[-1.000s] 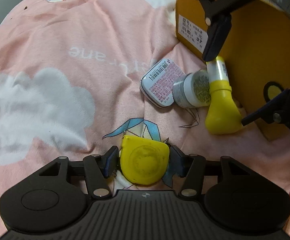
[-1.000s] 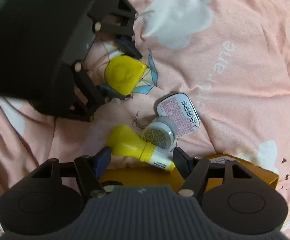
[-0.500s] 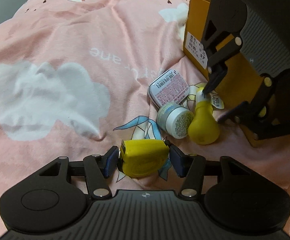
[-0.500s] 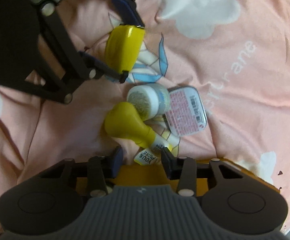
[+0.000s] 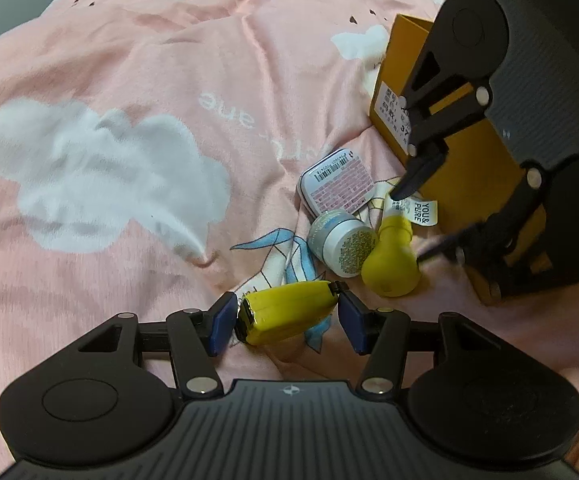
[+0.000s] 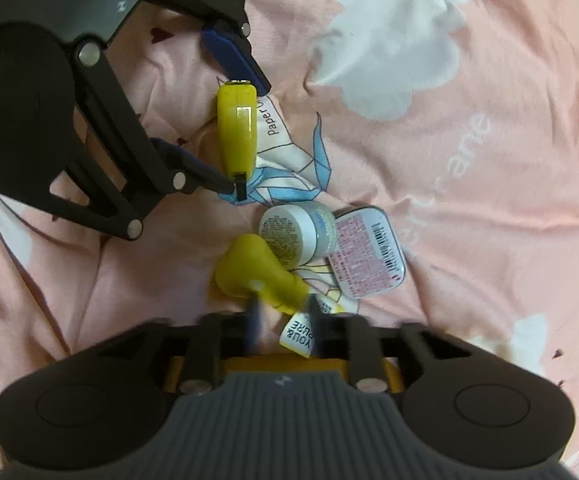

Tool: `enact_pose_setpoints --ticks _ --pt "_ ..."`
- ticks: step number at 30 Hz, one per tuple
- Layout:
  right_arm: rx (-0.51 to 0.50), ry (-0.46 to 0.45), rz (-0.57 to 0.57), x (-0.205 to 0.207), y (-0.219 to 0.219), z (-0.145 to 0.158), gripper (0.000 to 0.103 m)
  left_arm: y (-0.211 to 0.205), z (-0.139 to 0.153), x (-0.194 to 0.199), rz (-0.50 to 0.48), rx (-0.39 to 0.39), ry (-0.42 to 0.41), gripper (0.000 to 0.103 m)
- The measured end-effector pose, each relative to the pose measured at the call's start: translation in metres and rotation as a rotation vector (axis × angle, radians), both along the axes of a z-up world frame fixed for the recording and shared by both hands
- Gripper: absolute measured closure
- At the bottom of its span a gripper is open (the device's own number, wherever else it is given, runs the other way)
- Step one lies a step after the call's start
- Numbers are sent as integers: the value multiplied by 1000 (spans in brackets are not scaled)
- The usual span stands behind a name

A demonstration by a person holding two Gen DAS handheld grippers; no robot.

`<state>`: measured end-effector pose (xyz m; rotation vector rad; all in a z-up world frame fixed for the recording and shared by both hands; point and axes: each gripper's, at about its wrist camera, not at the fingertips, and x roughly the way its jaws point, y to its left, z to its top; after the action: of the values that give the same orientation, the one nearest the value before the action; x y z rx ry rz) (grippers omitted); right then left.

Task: Organize rigid objects
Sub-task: 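Grasp the yellow bottle by its neck with the right tool, then carry the tape measure and yellow bottle into the orange box, open both tools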

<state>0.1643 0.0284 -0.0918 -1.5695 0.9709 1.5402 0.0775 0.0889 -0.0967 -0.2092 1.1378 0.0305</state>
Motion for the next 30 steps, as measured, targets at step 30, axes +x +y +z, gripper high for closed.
enact_pose_setpoints --ticks 30 --pt "223 -40 -293 -15 -10 35 80 -8 44 -29 123 13 -148 40"
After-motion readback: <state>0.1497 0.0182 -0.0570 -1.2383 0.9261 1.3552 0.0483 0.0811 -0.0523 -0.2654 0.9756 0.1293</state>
